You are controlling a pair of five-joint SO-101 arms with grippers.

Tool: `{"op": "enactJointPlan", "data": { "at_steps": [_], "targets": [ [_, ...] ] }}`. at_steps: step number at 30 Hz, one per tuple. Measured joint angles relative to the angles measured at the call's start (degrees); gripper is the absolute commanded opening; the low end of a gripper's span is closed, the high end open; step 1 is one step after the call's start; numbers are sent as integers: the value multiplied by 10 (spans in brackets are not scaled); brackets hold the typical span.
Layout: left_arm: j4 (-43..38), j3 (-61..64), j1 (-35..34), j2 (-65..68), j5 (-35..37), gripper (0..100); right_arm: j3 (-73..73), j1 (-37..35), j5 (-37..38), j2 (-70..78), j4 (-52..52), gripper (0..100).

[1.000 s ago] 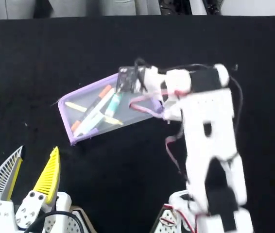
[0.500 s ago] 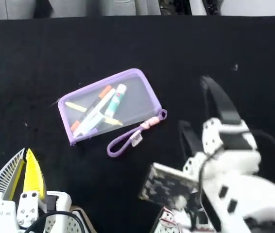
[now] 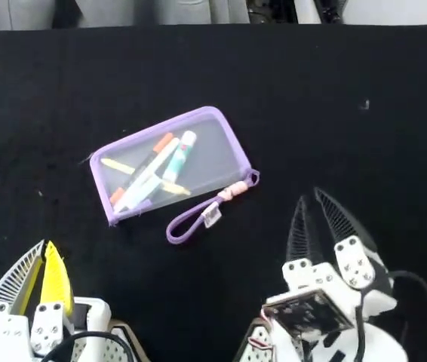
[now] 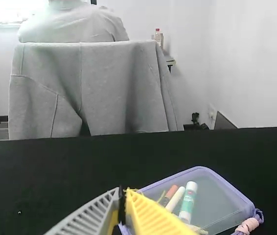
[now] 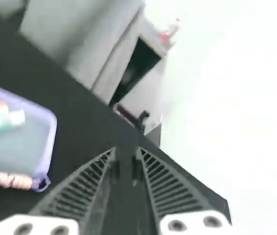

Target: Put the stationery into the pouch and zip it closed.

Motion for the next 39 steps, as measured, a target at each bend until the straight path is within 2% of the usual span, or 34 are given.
{"op": "enactJointPlan", "data": {
  "at_steps": [4,7,11,18,29,34,39],
  "targets": [
    [0,6,0,0,0,29,99,36,-41,-40,-40,47],
    [-7,55,0,0,0,29,151,53,-68,-42,-50,47],
    [-63,146,0,0,-7,29,171,56,-109,-42,-52,46],
    [-175,341,0,2,-69,29,233,57,-184,-42,-56,48],
    [-267,623,0,2,-26,29,420,58,-190,-42,-62,47],
    [-265,692,-3,2,-24,29,486,62,-191,-42,-66,47],
    [-287,726,-37,6,-22,30,523,62,-191,-42,-69,49]
  ]
}}
